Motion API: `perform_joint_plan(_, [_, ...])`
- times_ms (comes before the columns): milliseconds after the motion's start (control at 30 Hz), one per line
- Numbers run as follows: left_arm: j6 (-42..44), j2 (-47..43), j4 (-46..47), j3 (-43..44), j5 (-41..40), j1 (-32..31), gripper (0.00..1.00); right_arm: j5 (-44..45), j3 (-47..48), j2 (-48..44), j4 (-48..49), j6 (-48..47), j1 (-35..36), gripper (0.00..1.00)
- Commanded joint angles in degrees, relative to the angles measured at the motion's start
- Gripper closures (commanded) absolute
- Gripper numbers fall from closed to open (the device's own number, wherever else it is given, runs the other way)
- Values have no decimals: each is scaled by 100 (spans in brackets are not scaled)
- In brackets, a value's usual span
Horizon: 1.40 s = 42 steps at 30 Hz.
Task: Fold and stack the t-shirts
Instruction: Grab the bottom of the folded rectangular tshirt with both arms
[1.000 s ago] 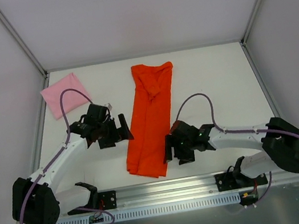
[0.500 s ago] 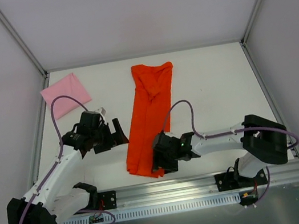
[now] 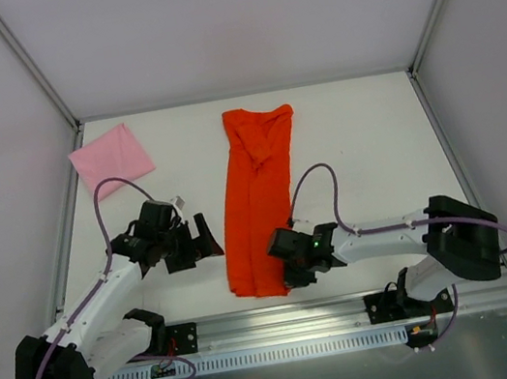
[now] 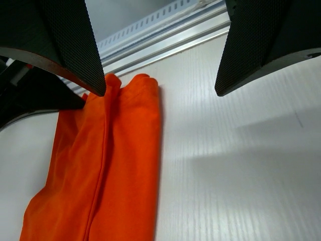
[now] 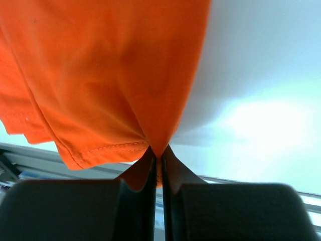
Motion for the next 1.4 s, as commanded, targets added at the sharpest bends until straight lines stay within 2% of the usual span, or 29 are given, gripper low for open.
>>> perform_joint_plan(0, [-718, -266, 529, -342, 633, 5, 11, 509, -215, -476, -810, -572, -392, 97])
perform_joint_plan(100, [-1210, -381, 766, -527, 538, -206, 16, 334, -461, -748, -705, -1099, -910, 97])
perform_joint_plan(233, [-1991, -58, 1215, -519, 187, -1083, 18, 264, -321, -758, -758, -1749, -1209, 93])
perform_joint_plan(267, [-2133, 222, 1311, -432, 90, -1538, 18, 176, -321, -732, -749, -1786, -1280, 93])
perform_joint_plan(367, [-2652, 531, 1601, -448, -104, -1981, 18, -360, -540, -723, -355, -1725, -1439, 94])
perform_joint_plan(433, [-2749, 524, 1567, -449, -306, -1999, 20, -727, -585, -697, -38, -1690, -1386, 94])
perform_joint_plan(533, [-2723, 532, 1514, -422, -351, -1999, 22, -756, -383, -653, -134, -1891, -1263, 94])
perform_joint_plan(733, [-2785, 910, 1760, -519, -333, -2254, 27, -941, -690, -670, 393, -1277, -816, 94])
perform_joint_plan(833, [-2759, 709, 1471, -659, -464, -2272, 35, -809, -857, -749, 648, -864, -525, 93])
perform_joint_plan(867, [-2758, 525, 1366, -746, -613, -2272, 41, -757, -883, -749, 701, -776, -464, 93])
perform_joint_plan(1000, [-2758, -3, 803, -949, -992, -2272, 48, -599, -779, -574, 938, -486, -104, 91])
perform_joint_plan(1067, [-2741, -258, 495, -1011, -1106, -2272, 48, -563, -665, -425, 947, -433, -7, 91])
perform_joint_plan(1233, [-2530, -294, 195, -1081, -1151, -2272, 28, -291, -462, -187, 930, -152, 231, 91])
perform_joint_plan(1367, [-2556, -180, 485, -1336, -1037, -2272, 30, -98, -506, -222, 930, 59, 328, 92])
